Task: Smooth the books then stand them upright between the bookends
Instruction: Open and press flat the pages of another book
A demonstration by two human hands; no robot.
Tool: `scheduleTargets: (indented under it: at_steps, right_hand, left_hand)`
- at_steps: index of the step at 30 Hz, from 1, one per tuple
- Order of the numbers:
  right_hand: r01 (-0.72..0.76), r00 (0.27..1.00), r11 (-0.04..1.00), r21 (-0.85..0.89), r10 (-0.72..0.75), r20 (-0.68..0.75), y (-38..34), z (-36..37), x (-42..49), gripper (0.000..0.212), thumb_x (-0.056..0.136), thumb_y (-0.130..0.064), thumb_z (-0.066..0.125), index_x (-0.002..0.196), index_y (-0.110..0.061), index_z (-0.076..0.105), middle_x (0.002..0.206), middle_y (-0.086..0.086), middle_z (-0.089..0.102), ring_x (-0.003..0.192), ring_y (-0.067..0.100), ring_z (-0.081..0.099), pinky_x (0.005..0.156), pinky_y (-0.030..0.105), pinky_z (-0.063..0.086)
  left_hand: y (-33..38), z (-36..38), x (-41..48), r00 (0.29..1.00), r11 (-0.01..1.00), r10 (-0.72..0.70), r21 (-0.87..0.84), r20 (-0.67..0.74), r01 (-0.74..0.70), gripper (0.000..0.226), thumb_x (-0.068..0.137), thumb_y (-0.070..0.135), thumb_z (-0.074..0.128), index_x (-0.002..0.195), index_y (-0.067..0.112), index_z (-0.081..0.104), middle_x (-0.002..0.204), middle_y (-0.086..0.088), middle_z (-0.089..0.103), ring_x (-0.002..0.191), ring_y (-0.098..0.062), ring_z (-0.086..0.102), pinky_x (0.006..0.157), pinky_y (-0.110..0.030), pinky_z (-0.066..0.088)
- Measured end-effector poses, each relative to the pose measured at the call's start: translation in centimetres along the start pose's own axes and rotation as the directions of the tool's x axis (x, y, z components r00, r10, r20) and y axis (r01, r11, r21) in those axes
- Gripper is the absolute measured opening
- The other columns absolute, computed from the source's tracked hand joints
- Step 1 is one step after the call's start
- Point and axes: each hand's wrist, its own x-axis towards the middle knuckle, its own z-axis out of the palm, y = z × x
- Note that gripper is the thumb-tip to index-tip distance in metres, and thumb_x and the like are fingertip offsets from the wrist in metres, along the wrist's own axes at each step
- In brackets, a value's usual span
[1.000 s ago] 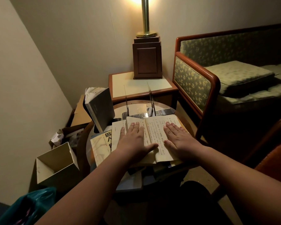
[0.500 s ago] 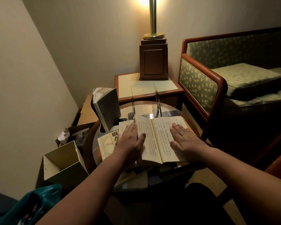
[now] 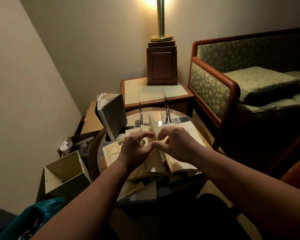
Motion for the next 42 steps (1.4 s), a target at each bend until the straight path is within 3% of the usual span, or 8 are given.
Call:
scheduleTargets:
  at_steps: [7,15,18,21,28,32,37,42]
  right_hand:
    - [-0.131,0.99,0.99,0.046,0.133,-0.048,0.3,-0.9,0.2,0.027,0.085,-0.023,0.076,0.107,-0.014,0.063,0.103,0.003,0.068,0.083,0.011,0.065,0.054,0.01,0.049]
    - [-0.349,0.937,0.937,-0.019,0.348,-0.025,2.9,-2.2,-1.1,0.04,0.088,-0.019,0.073,0.125,-0.022,0.06,0.125,0.005,0.06,0.109,0.025,0.061,0.078,0.029,0.057]
    - [-0.379,0.925,0.923,-0.066,0.38,-0.004,4.2,-1.6,-1.8,0.039,0.091,-0.02,0.067,0.129,-0.027,0.06,0.129,0.003,0.058,0.115,0.022,0.056,0.073,0.02,0.05]
    - [-0.385,0.921,0.916,-0.113,0.39,0.024,5.3,-1.0,-2.3,0.032,0.093,-0.024,0.063,0.125,-0.029,0.061,0.132,0.0,0.057,0.121,0.022,0.053,0.083,0.026,0.049]
    - [-0.307,0.944,0.885,-0.35,0.33,0.006,5.0,-0.8,-2.5,0.03,0.094,-0.036,0.061,0.124,-0.029,0.063,0.124,0.001,0.048,0.112,0.019,0.044,0.092,0.03,0.047]
    - [-0.26,0.948,0.876,-0.406,0.311,0.065,4.8,-0.4,-1.8,0.03,0.095,-0.04,0.057,0.114,-0.02,0.068,0.107,-0.002,0.051,0.09,0.011,0.049,0.074,0.022,0.045]
    - [-0.249,0.929,0.831,-0.497,0.35,0.12,3.8,0.1,-1.5,0.068,0.079,-0.082,0.048,0.098,-0.019,0.065,0.098,-0.003,0.042,0.085,0.013,0.049,0.071,0.026,0.044]
    - [-0.288,0.929,0.845,-0.451,0.361,0.081,3.7,0.3,-1.5,0.061,0.079,-0.069,0.062,0.113,-0.018,0.061,0.098,-0.005,0.044,0.085,0.013,0.05,0.074,0.025,0.046]
  left_hand:
    - [0.3,0.3,0.9,0.999,0.999,0.023,0.04,0.033,-0.025,0.038,0.086,0.031,0.076,0.121,0.019,0.067,0.117,0.004,0.07,0.104,-0.007,0.064,0.079,-0.016,0.054]
    - [0.2,1.7,1.9,0.994,0.99,0.036,0.129,0.105,-0.049,0.042,0.087,0.042,0.072,0.124,0.023,0.065,0.126,0.006,0.064,0.116,-0.012,0.056,0.095,-0.033,0.053]
    - [0.1,2.5,2.1,0.992,0.963,0.024,0.265,0.128,-0.057,0.045,0.088,0.046,0.068,0.128,0.026,0.061,0.136,0.005,0.058,0.128,-0.016,0.048,0.105,-0.042,0.046]
    - [0.3,2.9,2.4,0.984,0.924,-0.008,0.377,0.179,-0.061,0.055,0.091,0.049,0.062,0.14,0.028,0.05,0.152,0.003,0.042,0.144,-0.021,0.031,0.116,-0.047,0.029]
    - [-0.6,3.9,3.3,0.875,0.858,-0.254,0.514,0.412,0.007,0.082,0.096,0.061,0.045,0.159,0.022,0.009,0.167,-0.001,0.002,0.153,-0.022,-0.003,0.121,-0.049,0.0]
    - [-1.1,4.2,3.4,0.854,0.851,-0.282,0.526,0.436,0.013,0.083,0.096,0.061,0.043,0.159,0.019,0.008,0.167,-0.002,0.002,0.153,-0.023,-0.003,0.121,-0.049,0.0]
    - [-1.7,4.4,3.0,0.859,0.844,-0.277,0.537,0.431,0.003,0.079,0.097,0.061,0.04,0.159,0.019,0.013,0.167,-0.002,0.006,0.153,-0.023,-0.002,0.121,-0.049,0.0]
    - [-1.6,4.2,2.6,0.859,0.847,-0.267,0.531,0.436,-0.006,0.074,0.098,0.059,0.038,0.158,0.02,0.019,0.166,-0.002,0.008,0.153,-0.024,-0.001,0.121,-0.049,0.0]
